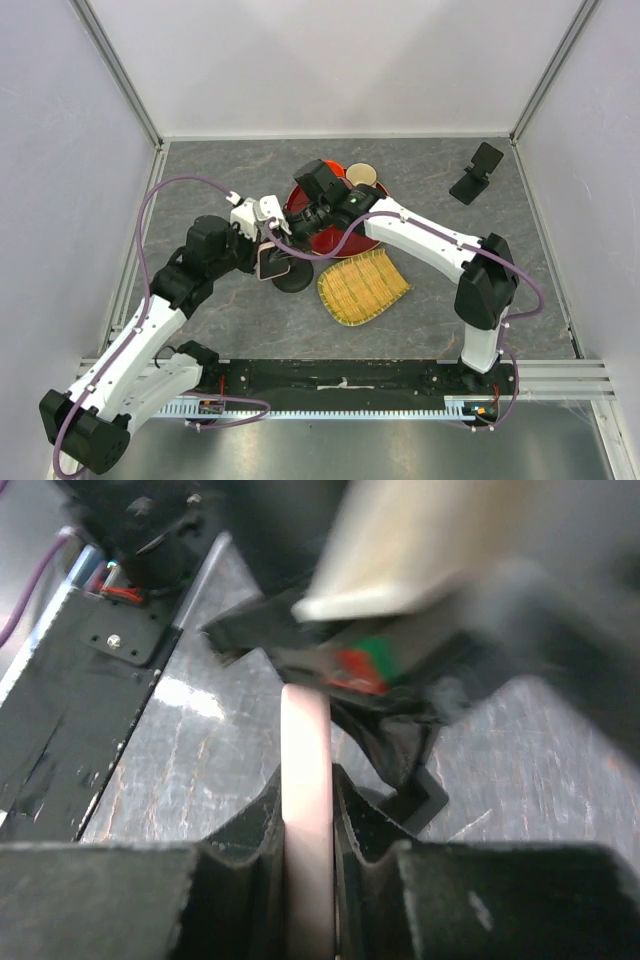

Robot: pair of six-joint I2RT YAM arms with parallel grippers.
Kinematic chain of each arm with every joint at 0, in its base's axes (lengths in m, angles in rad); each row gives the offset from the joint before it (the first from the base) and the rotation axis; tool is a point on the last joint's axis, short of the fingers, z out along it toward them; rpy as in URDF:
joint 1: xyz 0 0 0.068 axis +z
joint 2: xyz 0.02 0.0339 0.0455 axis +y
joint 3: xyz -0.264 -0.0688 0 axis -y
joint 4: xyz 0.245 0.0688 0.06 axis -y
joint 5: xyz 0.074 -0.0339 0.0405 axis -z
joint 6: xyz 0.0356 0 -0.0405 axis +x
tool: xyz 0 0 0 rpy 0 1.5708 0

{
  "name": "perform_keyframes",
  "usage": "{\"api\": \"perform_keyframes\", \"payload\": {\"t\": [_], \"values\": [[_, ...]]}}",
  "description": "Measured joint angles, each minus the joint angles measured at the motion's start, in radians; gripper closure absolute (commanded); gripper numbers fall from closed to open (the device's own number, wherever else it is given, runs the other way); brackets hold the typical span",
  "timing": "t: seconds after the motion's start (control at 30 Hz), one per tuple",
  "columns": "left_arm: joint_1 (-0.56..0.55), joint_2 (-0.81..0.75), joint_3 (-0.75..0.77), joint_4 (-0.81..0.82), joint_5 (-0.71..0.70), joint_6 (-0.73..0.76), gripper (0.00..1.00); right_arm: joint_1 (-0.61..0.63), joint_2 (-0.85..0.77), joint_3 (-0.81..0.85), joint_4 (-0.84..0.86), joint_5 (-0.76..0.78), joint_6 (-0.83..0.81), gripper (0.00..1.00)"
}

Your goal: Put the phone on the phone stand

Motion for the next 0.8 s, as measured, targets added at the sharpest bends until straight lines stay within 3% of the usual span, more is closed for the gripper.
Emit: {"api": "perform_keyframes", "payload": {"t": [0.3,0.43,0.6,0.8], "values": [[-0.054,-0.075,-0.035,0.005,-0.223,-0.135,0.98,0.059,-0.15,-0.245,0.326,0.424,0.445,1.0],[-0.071,-0.124,-0.047,0.011,-0.253,-0.174,0.98,0.108,-0.245,-0.373,0.452,0.67,0.654,1.0],[-0.075,-0.147,-0.047,0.015,-0.269,-0.191,0.98,0.193,-0.264,-0.38,0.473,0.927,0.784,1.0],[-0.072,-0.15,-0.045,-0.018,-0.302,-0.22,0.98,0.269,-0.203,-0.296,0.414,1.112,0.849,1.0]]}}
